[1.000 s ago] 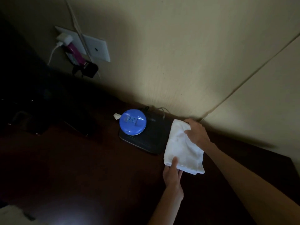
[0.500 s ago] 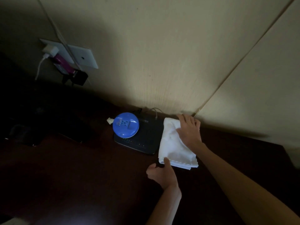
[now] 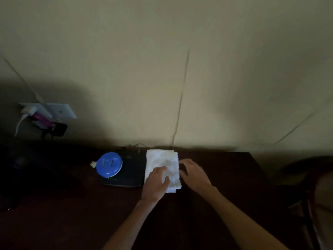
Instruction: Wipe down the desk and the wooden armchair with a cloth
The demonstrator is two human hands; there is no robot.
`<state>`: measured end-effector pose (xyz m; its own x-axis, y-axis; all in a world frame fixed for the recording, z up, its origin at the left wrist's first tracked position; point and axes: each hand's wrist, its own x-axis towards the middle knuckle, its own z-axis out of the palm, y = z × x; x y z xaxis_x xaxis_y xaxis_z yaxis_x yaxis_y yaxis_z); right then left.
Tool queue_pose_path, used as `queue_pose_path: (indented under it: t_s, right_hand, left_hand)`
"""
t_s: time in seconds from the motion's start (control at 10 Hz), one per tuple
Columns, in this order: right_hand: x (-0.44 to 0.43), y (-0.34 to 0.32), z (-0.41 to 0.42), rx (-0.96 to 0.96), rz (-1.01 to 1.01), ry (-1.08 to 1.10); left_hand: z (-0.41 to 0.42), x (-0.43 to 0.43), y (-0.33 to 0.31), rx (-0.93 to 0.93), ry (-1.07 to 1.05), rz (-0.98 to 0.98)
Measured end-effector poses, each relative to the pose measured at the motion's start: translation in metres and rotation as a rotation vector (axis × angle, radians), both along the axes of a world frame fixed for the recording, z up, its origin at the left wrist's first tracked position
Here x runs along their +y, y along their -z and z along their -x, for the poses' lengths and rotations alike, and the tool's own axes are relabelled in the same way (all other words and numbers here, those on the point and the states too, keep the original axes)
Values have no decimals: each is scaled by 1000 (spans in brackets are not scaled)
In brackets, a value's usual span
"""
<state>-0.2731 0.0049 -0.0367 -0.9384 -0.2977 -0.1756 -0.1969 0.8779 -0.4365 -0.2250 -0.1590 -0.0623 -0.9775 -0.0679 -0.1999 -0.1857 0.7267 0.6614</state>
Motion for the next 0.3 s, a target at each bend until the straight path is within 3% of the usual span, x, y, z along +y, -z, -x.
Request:
queue_pose_path:
  t_s: [0.1, 0.3]
  right_hand:
    - [34, -28, -21, -21, 27, 67]
    - [107, -74, -68, -44, 126, 173]
  left_hand:
    - [-2, 14, -29, -30, 70, 134]
    - [-36, 64, -78, 27, 129, 212]
